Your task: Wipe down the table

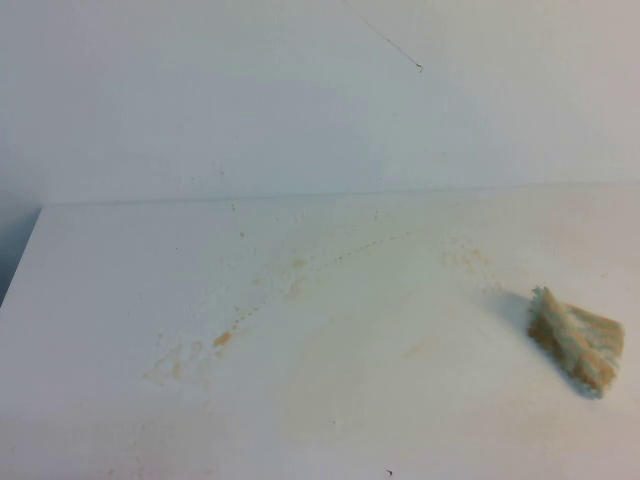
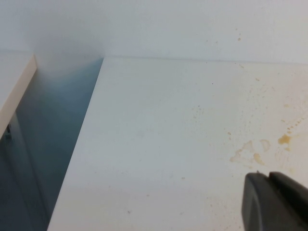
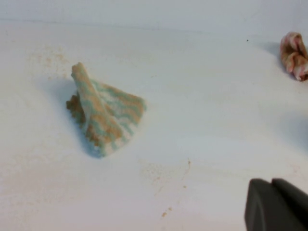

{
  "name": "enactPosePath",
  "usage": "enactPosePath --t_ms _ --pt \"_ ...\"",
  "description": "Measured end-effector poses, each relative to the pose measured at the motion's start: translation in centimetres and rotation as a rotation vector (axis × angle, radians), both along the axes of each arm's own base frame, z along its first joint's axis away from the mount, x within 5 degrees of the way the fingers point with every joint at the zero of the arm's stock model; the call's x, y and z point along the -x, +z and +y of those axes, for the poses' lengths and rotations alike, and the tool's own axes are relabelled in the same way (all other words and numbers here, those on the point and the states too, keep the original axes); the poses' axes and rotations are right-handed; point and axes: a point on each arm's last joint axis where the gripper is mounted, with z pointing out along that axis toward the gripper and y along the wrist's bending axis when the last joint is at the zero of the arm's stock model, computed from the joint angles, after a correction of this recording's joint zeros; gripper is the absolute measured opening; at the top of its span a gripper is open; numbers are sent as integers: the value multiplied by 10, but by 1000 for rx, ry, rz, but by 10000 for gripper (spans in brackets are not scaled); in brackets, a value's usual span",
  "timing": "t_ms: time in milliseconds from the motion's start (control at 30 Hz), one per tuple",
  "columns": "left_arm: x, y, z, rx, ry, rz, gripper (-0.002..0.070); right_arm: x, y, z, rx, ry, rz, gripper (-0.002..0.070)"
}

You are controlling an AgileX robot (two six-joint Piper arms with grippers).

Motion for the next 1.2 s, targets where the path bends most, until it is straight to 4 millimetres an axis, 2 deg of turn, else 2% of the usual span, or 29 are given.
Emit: enactPosePath --t_ms 1200 --pt "0 0 0 0 0 0 0 0 0 3 -49 21 2 -2"
